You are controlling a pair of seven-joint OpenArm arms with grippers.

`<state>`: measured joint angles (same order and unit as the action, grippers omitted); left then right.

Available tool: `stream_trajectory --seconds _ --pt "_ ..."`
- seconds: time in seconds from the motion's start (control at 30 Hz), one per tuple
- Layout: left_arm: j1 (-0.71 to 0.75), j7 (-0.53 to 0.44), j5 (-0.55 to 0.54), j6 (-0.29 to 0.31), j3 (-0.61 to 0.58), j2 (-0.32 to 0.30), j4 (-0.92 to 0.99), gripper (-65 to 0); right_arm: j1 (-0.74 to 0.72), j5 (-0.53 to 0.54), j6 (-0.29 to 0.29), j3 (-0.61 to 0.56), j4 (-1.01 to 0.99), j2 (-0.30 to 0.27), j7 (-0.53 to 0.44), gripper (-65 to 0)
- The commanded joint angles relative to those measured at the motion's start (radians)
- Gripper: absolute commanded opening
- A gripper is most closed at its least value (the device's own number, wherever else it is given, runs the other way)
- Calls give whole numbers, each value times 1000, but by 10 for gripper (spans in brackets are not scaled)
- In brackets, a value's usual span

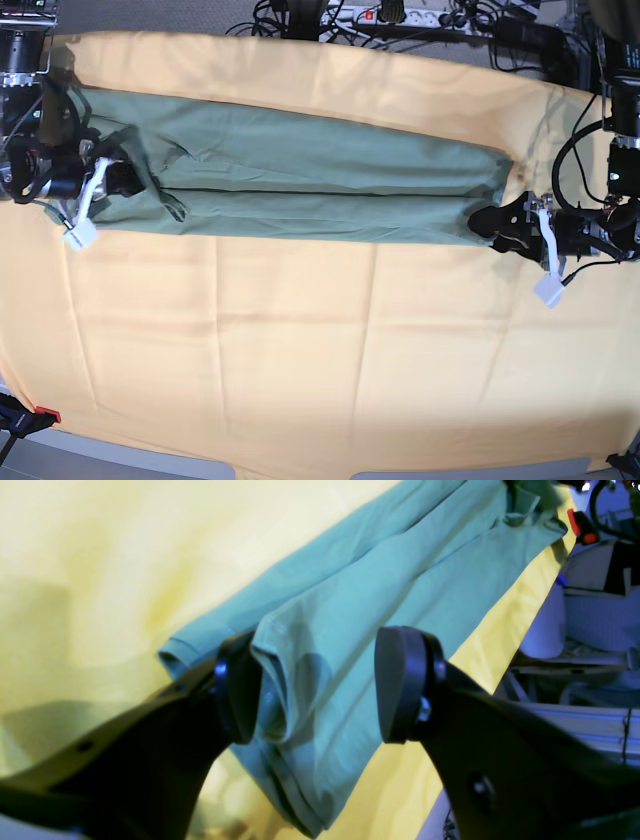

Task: Fold the T-shirt properly
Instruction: 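Adjust the right gripper's pinch on the strip end, holding it flat, then release the strip end with the left gripper and regrasp it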

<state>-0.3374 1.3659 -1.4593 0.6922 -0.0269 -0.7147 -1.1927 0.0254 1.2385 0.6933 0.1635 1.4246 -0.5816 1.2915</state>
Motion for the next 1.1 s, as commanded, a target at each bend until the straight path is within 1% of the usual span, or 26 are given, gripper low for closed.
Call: stream_trajectory --seconds 0.0,0.13,0.2,0.27,0.33,0.43,0.53,0.57,0.6,0.7,0.77,0.8,0.9,1.07 --pt "-23 -8 -24 6 9 -19 -13 -277 -18 18 5 1 14 -27 -11 -650" --pt "-23 -8 -24 6 9 -19 -13 -277 -19 19 5 -3 18 -44 6 -650" --pt "-23 -8 -24 6 9 -19 -13 -277 -19 25 5 -4 27 -57 43 -650" --pt "-23 -8 -24 6 9 -19 -13 -277 -19 72 5 -4 39 -79 97 -650" --pt "-23 -8 -24 6 9 -19 -13 -277 -19 116 5 -4 52 -104 105 -650" --pt "-26 -8 -24 6 12 -20 -13 -277 -19 117 5 -4 73 -137 102 -650" --pt "-29 -19 -24 6 59 -19 -13 -277 -19 104 5 10 80 -150 24 -650" --pt "-28 -27 -24 6 87 -19 -13 -277 -19 80 5 14 80 -149 -1 -650" --pt "-26 -35 -24 6 119 -19 -13 -277 -19 42 5 16 80 -149 -27 -650" --pt "-19 -53 43 6 219 -18 -13 -277 -16 -80 5 16 80 -146 -100 -650" --pt "-6 -53 71 5 283 -16 -13 -277 -7 -137 5 16 80 -145 -136 -650" --pt "5 -53 75 -5 310 -17 -13 -277 0 -158 5 16 80 -145 -149 -650" --pt "58 -53 90 -6 381 -16 -13 -277 35 -198 5 15 80 -144 -159 -650" --pt "145 -56 90 -13 452 -14 -13 -277 88 -201 5 15 80 -144 -182 -650"
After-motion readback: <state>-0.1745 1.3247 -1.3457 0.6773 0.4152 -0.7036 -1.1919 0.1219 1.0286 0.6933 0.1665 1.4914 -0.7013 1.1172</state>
